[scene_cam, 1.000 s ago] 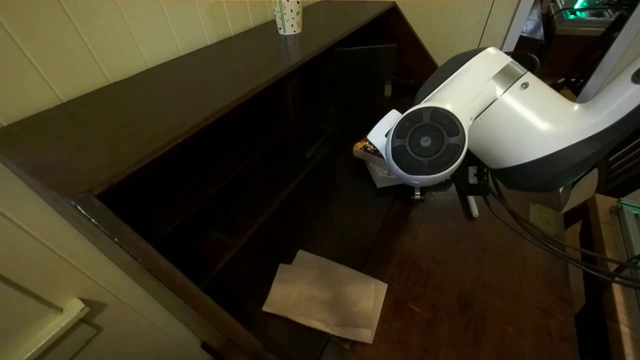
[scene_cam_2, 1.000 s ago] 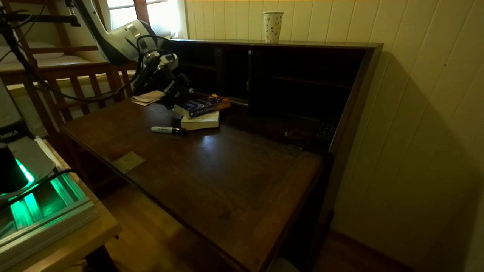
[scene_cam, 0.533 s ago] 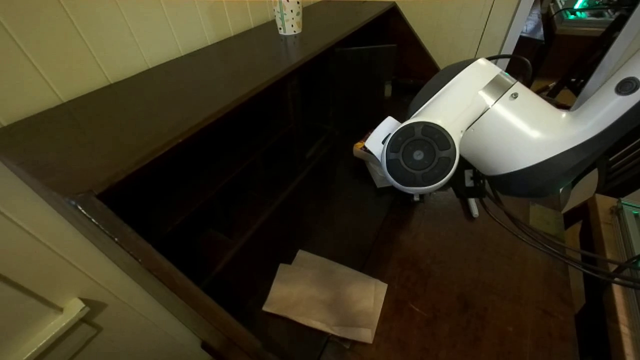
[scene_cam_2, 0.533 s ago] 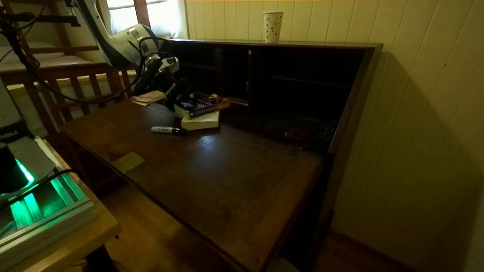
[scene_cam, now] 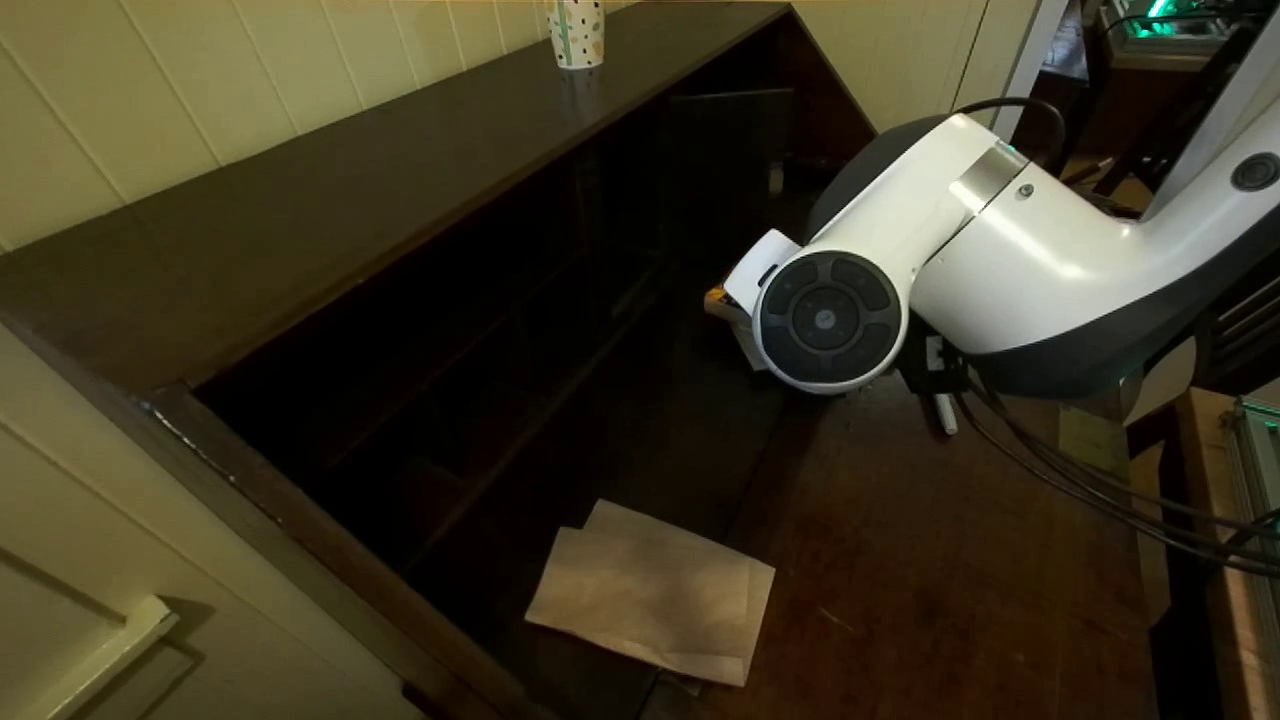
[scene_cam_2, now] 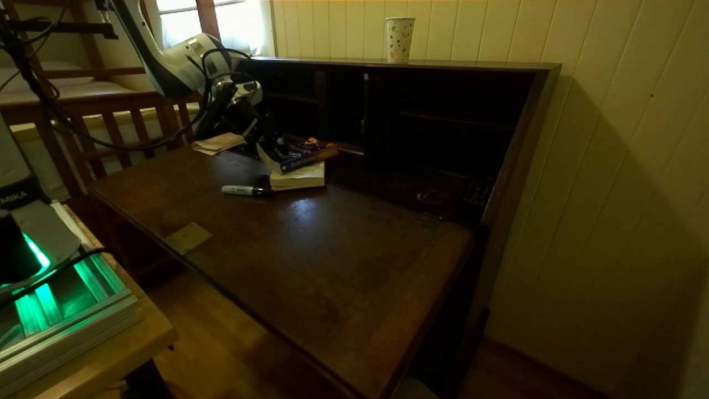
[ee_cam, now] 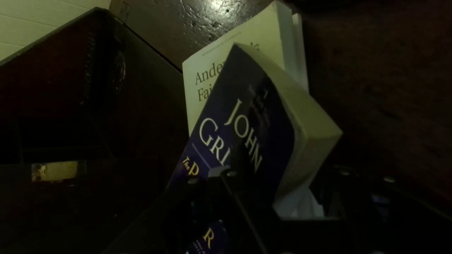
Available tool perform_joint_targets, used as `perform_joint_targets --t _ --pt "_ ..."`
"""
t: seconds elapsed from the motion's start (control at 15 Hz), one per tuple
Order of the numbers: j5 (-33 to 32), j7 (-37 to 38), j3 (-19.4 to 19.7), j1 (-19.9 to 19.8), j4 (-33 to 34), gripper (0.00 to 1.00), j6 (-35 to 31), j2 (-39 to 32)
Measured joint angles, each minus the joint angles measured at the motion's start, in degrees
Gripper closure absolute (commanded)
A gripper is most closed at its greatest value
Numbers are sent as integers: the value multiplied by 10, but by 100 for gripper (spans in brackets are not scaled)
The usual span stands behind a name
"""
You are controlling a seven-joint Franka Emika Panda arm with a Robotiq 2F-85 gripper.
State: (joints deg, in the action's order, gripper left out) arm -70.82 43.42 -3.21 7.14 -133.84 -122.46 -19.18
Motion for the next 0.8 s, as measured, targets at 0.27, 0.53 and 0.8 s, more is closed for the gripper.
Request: perform_joint_targets --t 0.27,0.53,0.8 --pt "0 0 0 0 0 80 1 0" --pt "0 0 0 0 2 80 4 2" --pt "0 0 -4 0 3 80 9 9"
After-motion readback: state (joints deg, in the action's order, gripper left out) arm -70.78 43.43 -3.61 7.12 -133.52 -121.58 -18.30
